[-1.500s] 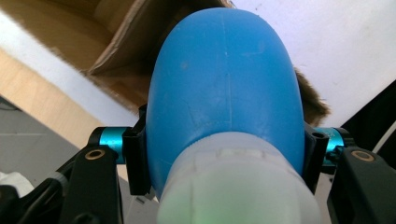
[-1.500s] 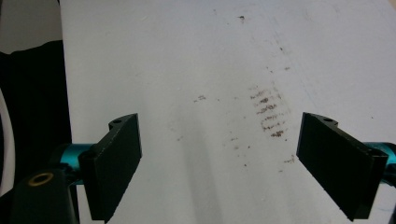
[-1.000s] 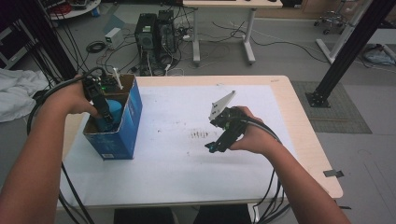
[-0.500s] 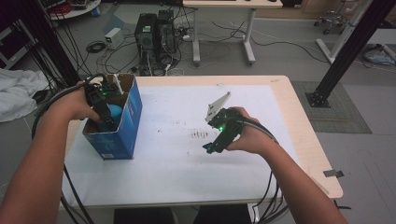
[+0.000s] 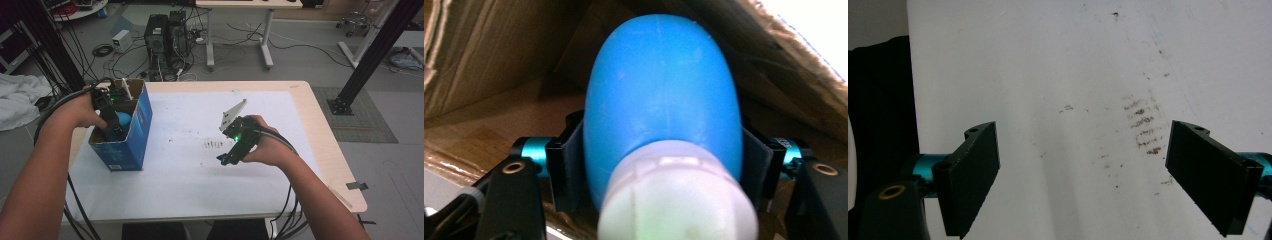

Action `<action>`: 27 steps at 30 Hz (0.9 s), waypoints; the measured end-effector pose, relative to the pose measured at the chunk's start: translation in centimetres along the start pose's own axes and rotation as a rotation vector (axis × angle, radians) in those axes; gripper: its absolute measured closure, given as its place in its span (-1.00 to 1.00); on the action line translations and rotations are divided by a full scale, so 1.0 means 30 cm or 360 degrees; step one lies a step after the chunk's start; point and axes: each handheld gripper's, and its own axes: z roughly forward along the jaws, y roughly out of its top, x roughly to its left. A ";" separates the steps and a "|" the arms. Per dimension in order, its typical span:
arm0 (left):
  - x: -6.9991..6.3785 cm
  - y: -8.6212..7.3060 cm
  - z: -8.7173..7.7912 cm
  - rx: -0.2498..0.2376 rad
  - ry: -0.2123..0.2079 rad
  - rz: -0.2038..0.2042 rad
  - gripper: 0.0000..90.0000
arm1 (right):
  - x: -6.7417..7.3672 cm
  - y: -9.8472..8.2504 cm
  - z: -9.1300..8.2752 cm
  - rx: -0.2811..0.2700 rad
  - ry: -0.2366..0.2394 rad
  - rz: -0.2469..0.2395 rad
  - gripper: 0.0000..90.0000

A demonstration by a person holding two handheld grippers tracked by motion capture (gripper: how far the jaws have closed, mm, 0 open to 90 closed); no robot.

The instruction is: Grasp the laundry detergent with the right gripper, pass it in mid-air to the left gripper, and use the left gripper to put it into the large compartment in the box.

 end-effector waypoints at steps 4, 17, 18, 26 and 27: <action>-0.001 0.000 -0.002 0.0005 -0.0004 0.0003 -0.29 | 0.001 0.002 0.000 -0.0001 0.0002 -0.0001 -0.71; -0.014 -0.010 -0.067 -0.0023 0.0029 -0.0008 -0.40 | 0.002 -0.002 -0.011 0.0011 0.0013 -0.0004 -0.71; -0.016 -0.013 -0.077 -0.0031 0.0027 -0.0015 -0.40 | 0.001 -0.002 -0.013 0.0014 0.0015 -0.0007 -0.71; -0.030 -0.030 -0.137 -0.0053 0.0036 -0.0002 -0.45 | -0.006 0.000 -0.032 0.0058 -0.0002 0.0000 -0.71; -0.033 -0.031 -0.149 -0.0053 0.0041 0.0002 -0.45 | -0.006 0.001 -0.034 0.0060 -0.0003 0.0007 -0.71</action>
